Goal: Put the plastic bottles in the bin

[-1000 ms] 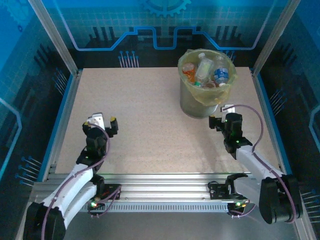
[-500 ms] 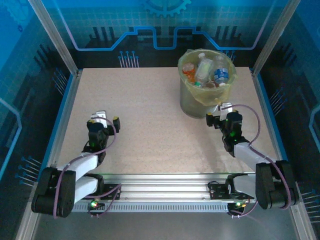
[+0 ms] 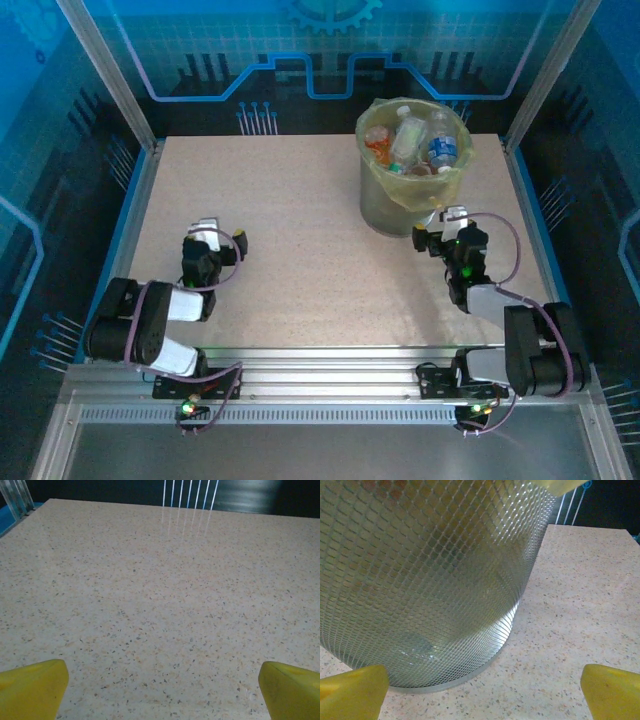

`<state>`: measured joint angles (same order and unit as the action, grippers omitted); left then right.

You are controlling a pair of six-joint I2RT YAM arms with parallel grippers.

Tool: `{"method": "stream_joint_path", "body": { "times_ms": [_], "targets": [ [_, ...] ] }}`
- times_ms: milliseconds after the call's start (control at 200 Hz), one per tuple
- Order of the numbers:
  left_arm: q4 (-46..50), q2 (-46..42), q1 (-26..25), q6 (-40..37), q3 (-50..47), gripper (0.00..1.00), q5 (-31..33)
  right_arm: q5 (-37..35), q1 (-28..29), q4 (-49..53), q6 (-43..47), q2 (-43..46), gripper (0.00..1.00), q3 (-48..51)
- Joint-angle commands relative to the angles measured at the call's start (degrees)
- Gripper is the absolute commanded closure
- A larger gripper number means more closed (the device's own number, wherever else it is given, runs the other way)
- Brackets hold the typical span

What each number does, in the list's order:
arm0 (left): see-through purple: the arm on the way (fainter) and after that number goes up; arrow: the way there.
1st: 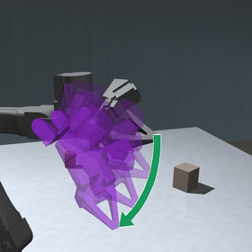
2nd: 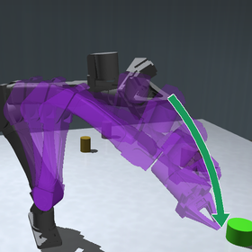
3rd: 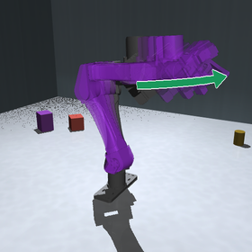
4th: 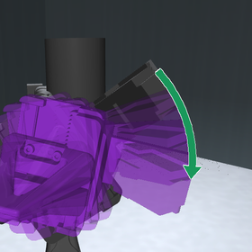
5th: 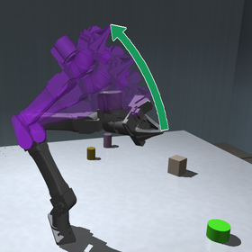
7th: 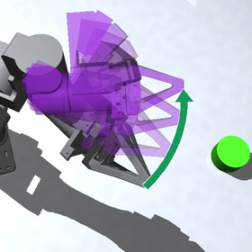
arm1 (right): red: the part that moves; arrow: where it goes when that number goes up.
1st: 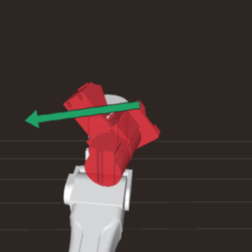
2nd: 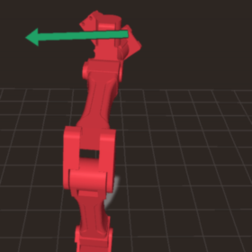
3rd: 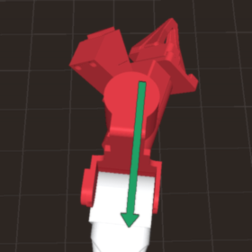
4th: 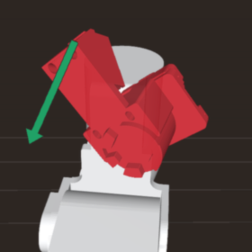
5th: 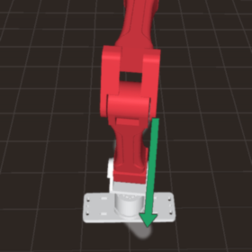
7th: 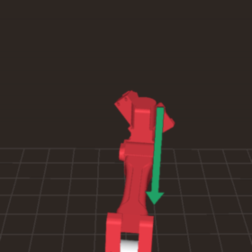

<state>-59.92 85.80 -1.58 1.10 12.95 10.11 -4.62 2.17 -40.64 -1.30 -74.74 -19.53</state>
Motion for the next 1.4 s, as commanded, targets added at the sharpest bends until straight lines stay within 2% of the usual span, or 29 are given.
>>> {"method": "stream_joint_path", "body": {
  "times_ms": [0,145,395,470,545,605,705,1396],
  "targets": [
    [-11.4,4.6,0.6,-0.9,0.3,0.01,-2.5,2.3,-0.9,-5.1,-0.4,-1.7,0.0,0.6],
    [-10.0,4.0,0.9,-0.3,0.5,0.01,-2.9,3.9,-1.1,-7.7,0.0,-4.6,0.0,0.7],
    [8.0,3.0,1.0,-1.1,9.2,0.01,-4.7,6.3,-1.1,-11.8,0.9,-8.8,0.0,1.1],
    [7.5,3.0,1.1,-1.1,9.0,0.01,-5.0,6.7,-1.1,-13.4,0.9,-10.4,0.0,1.1],
    [7.5,3.1,1.1,-1.1,9.0,0.01,-5.0,6.6,-1.0,-10.4,1.1,-10.5,0.0,-0.5],
    [7.3,3.2,1.0,-1.1,9.0,0.01,-5.0,2.7,-1.0,-4.6,-0.6,-11.0,0.0,-3.8],
    [7.4,3.2,1.1,-1.1,9.1,0.01,-4.9,-0.3,0.8,-3.7,0.6,-11.3,0.0,-4.5],
    [7.3,3.2,1.0,-1.5,9.1,0.01,-5.1,-0.7,1.2,-3.6,1.0,-11.4,0.0,-4.6]
  ]
}}
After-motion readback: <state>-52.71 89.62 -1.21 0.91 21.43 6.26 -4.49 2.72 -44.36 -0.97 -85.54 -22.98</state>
